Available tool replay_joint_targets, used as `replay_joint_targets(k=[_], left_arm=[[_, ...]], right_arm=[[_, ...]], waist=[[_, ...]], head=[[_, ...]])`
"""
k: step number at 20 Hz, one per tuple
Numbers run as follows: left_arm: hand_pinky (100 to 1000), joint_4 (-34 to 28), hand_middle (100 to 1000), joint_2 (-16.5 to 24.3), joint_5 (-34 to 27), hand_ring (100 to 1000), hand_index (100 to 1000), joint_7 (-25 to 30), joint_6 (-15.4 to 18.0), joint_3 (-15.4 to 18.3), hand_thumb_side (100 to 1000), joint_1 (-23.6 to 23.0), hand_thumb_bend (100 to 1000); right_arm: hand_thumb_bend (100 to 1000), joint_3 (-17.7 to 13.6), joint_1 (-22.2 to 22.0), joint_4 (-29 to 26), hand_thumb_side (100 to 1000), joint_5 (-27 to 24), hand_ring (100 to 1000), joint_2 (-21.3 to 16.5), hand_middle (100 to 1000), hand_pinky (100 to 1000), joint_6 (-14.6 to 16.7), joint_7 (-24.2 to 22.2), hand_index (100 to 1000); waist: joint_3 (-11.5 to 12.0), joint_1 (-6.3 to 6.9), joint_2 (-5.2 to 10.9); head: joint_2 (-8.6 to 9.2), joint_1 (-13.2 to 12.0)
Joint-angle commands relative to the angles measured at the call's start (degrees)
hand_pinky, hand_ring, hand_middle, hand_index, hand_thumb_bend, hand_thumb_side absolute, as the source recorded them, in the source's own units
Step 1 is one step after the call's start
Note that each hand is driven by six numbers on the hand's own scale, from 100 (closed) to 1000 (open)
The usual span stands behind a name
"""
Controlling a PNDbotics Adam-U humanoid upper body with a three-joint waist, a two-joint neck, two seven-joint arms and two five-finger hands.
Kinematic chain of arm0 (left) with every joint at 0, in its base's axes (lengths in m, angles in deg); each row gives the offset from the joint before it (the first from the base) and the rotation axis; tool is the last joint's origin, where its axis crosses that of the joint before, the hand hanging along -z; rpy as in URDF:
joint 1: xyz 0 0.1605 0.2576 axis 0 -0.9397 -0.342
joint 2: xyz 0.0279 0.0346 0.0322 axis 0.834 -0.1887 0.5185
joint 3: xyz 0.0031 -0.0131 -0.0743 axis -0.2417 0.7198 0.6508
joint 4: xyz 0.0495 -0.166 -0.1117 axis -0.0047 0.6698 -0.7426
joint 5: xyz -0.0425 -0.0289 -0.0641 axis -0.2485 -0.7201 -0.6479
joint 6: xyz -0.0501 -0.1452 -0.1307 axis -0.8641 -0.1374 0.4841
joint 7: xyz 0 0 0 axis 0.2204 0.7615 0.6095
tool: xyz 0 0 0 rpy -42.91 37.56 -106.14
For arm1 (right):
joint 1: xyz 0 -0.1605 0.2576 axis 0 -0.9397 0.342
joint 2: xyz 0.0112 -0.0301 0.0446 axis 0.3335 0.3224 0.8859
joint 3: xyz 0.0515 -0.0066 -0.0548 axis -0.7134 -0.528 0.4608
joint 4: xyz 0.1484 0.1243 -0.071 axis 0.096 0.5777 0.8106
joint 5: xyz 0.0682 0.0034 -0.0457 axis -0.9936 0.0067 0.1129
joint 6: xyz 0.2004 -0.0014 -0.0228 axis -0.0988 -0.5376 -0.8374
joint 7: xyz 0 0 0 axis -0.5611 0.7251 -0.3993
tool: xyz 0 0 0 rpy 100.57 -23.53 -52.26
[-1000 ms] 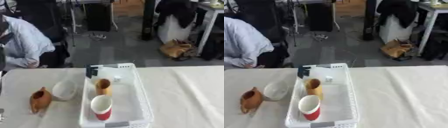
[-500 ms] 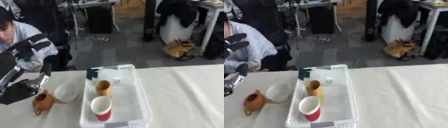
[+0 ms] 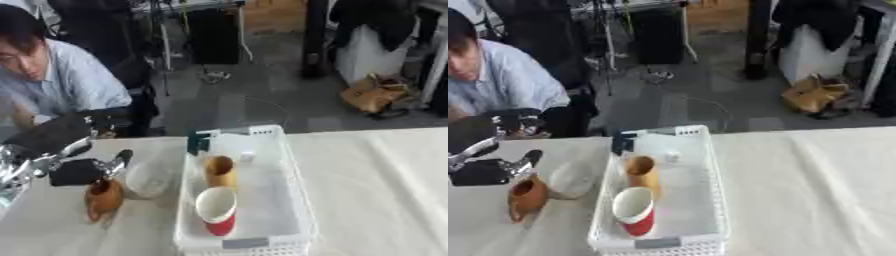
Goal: Pick up objects on the table and place them in the box.
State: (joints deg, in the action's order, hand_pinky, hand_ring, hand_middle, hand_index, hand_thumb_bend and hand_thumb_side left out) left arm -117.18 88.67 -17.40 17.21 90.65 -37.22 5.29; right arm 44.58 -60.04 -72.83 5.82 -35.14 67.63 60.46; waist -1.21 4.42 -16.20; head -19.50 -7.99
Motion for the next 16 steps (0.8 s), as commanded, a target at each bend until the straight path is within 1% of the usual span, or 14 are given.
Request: replay_joint_targets(k=[1, 2, 3, 4, 5, 6, 7, 8, 9, 12, 13, 14, 15, 16], left_arm=[[1000, 5.81, 1000, 2.36, 0.31, 1000, 1000, 2.94, -0.4, -0.36, 966, 2.7, 308], [1000, 7.92, 1000, 2.1, 0.2, 1000, 1000, 4.1, -0.43, -0.48, 966, 3.52, 308], [1000, 9.8, 1000, 1.79, 0.0, 1000, 1000, 5.19, -0.35, -0.55, 967, 4.15, 421], [1000, 11.53, 1000, 1.47, -0.36, 1000, 1000, 6.23, -0.15, -0.55, 967, 4.78, 421], [1000, 12.93, 1000, 1.19, -0.63, 1000, 1000, 6.96, 0.13, -0.52, 943, 5.28, 557], [1000, 14.29, 1000, 0.87, -0.7, 1000, 1000, 7.47, 0.45, -0.51, 924, 5.75, 566], [1000, 15.61, 1000, 0.6, -0.6, 1000, 1000, 7.65, 0.51, -0.4, 1000, 6.15, 716], [1000, 16.91, 1000, 0.3, -0.32, 1000, 1000, 7.33, 0.14, -0.31, 1000, 6.54, 716], [1000, 17.9, 1000, 0.05, -0.02, 1000, 1000, 6.72, -0.23, -0.3, 1000, 6.86, 747], [1000, 21.0, 1000, -0.88, 0.75, 1000, 1000, 5.43, -2.25, -0.15, 981, 7.53, 755], [1000, 22.2, 1000, -1.35, 0.53, 1000, 1000, 5.41, -3.25, 0.03, 882, 7.83, 565], [1000, 23.76, 1000, -1.93, -1.21, 1000, 1000, 5.51, -4.65, 0.51, 882, 8.14, 565], [1000, 24.95, 1000, -2.17, -3.12, 1000, 1000, 5.48, -5.83, 0.65, 841, 8.37, 539], [1000, 25.88, 1000, -2.24, -4.88, 1000, 1000, 5.3, -6.79, 0.53, 841, 8.48, 539]], right_arm=[[100, 0.09, -0.01, -0.99, 1000, 0.02, 875, -1.52, 761, 800, -0.13, 0.22, 834], [100, 0.09, -0.01, -0.99, 1000, 0.0, 875, -1.51, 761, 800, -0.24, 0.23, 834], [100, 0.1, -0.03, -0.99, 1000, -0.01, 875, -1.52, 761, 800, -0.32, 0.24, 831], [100, 0.1, -0.07, -0.99, 1000, 0.0, 875, -1.53, 761, 800, -0.36, 0.25, 831], [100, 0.06, -0.12, -0.99, 1000, 0.05, 875, -1.54, 759, 800, -0.4, 0.29, 828], [100, 0.06, -0.16, -0.99, 1000, 0.05, 875, -1.54, 759, 800, -0.42, 0.36, 827], [100, 0.07, -0.2, -0.99, 1000, 0.04, 875, -1.52, 758, 801, -0.45, 0.41, 826], [100, 0.08, -0.23, -0.99, 1000, 0.03, 875, -1.5, 758, 801, -0.49, 0.44, 826], [100, 0.09, -0.24, -0.99, 1000, 0.03, 875, -1.48, 758, 801, -0.52, 0.48, 825], [100, 0.11, -0.24, -0.99, 1000, -0.03, 875, -1.44, 757, 801, -0.58, 0.6, 823], [100, 0.12, -0.25, -0.99, 1000, -0.06, 874, -1.43, 756, 801, -0.59, 0.65, 821], [100, 0.11, -0.27, -0.99, 1000, -0.09, 874, -1.44, 756, 801, -0.59, 0.71, 821], [100, 0.11, -0.27, -0.99, 1000, -0.11, 874, -1.46, 755, 801, -0.6, 0.78, 816], [100, 0.1, -0.26, -0.99, 1000, -0.12, 874, -1.47, 755, 801, -0.62, 0.84, 816]], waist=[[0.01, -0.13, 1.38], [0.03, -0.11, 1.43], [0.04, -0.1, 1.48], [0.05, -0.1, 1.52], [0.05, -0.12, 1.56], [0.04, -0.13, 1.6], [0.03, -0.16, 1.62], [0.0, -0.19, 1.64], [-0.01, -0.2, 1.66], [-0.05, -0.3, 1.66], [-0.05, -0.34, 1.66], [-0.04, -0.38, 1.68], [-0.04, -0.38, 1.68], [-0.06, -0.37, 1.67]], head=[[-0.72, -0.71], [-0.8, -0.82], [-0.89, -0.91], [-0.96, -0.95], [-1.02, -0.99], [-1.07, -1.03], [-1.09, -1.06], [-1.11, -1.09], [-1.11, -1.11], [-1.13, -1.18], [-1.15, -1.18], [-1.18, -1.15], [-1.19, -1.14], [-1.2, -1.14]])
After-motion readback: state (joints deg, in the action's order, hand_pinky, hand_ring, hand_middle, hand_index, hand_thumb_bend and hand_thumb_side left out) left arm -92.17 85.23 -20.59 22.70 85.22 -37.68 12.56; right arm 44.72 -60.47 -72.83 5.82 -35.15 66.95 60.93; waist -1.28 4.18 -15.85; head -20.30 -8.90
